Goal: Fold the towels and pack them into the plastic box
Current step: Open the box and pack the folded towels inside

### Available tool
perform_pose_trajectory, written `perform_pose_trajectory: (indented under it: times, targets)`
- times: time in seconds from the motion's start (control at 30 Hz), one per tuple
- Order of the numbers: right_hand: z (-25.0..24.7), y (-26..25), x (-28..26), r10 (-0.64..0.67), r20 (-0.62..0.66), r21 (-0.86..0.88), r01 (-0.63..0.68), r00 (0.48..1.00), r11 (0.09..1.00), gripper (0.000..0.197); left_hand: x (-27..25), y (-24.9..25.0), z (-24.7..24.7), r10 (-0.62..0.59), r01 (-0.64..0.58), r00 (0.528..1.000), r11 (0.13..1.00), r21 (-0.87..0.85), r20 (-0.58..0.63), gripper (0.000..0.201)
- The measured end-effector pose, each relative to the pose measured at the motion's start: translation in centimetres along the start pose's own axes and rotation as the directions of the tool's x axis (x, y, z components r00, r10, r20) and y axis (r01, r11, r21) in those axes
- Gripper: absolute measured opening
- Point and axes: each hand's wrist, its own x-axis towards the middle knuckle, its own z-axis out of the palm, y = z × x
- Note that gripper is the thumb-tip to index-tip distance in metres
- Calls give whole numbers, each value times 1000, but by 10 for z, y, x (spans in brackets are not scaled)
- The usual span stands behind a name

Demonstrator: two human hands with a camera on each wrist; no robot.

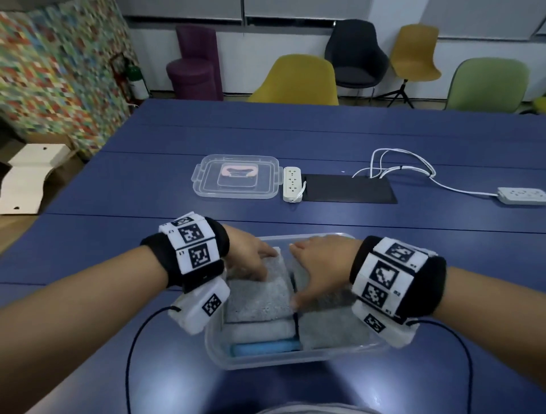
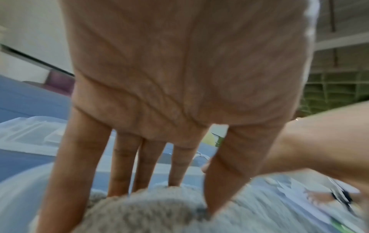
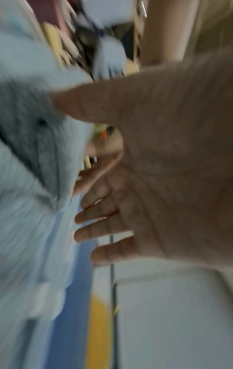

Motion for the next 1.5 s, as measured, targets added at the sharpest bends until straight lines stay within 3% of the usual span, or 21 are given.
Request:
perform_pose_trajectory:
  times: [0.07,0.1,0.23,0.3,0.47,0.57,0.63,0.67,0.73,0.83,0.93,1.03,1.07,1.1,1.17,1.2,1.27,1.37,1.5]
  targets:
    - [-6,-22,-11,-99,-186,-145,73,978,987,70,-3,-7,-6,6,-13,999,987,-157,-41,58]
    - [-5,-31,-13,-146,-238,-170,107,960,980,68,-4,-9,-8,8,-22,998,978,-209,-67,55]
    - [17,-59,2,-223,-170,-205,187,960,961,85,-9,-13,-8,-14,-44,986,943,-331,-169,45]
    - [20,-61,11,-211,-171,-187,178,963,966,71,-14,-13,-8,-53,-27,961,958,-284,-270,43]
    - [-12,-33,2,-81,-372,38,103,925,994,43,-30,-18,-7,-130,70,862,988,-139,-491,33]
    - [-32,-12,-21,-14,-517,-7,12,856,1000,44,-37,-17,-6,-156,110,793,987,-114,-589,26]
    - [-35,0,-39,-18,-636,-50,-18,771,999,53,-44,-9,-3,-140,121,754,990,-74,-641,25]
    - [-33,5,-48,-53,-672,-90,-11,739,996,58,-46,-2,1,-105,105,757,994,-38,-645,29]
    - [-10,13,-57,-84,-684,-167,-44,724,985,69,-45,15,16,10,37,815,997,70,-579,42]
    - [52,11,-61,-98,-509,-264,-47,855,963,64,-34,43,50,114,-30,891,981,193,-440,51]
    - [77,6,-59,-117,-377,-148,65,919,987,62,-20,56,76,122,-29,882,978,206,-454,49]
    - [57,0,-49,-68,-392,45,93,917,995,39,-13,59,85,64,29,848,986,167,-526,62]
    - [54,0,-43,-59,-378,49,83,924,995,44,-12,58,86,36,62,857,983,172,-514,73]
    - [55,2,-37,-56,-337,25,69,940,997,64,-11,57,86,5,96,878,978,186,-479,85]
    - [59,8,-32,-10,-126,42,16,992,999,97,-10,50,87,-56,143,920,969,199,-387,102]
    - [60,10,-32,9,-67,57,-5,998,998,104,-10,47,88,-81,157,930,970,188,-359,107]
    - [61,16,-32,47,-78,121,-37,996,992,111,-7,41,90,-111,177,930,971,160,-350,113]
    - [66,17,-28,92,-125,94,-80,988,992,113,-3,43,92,-161,233,921,957,172,-354,116]
    - [80,12,-18,121,7,-4,-121,993,993,104,2,49,93,-198,272,937,929,249,-288,102]
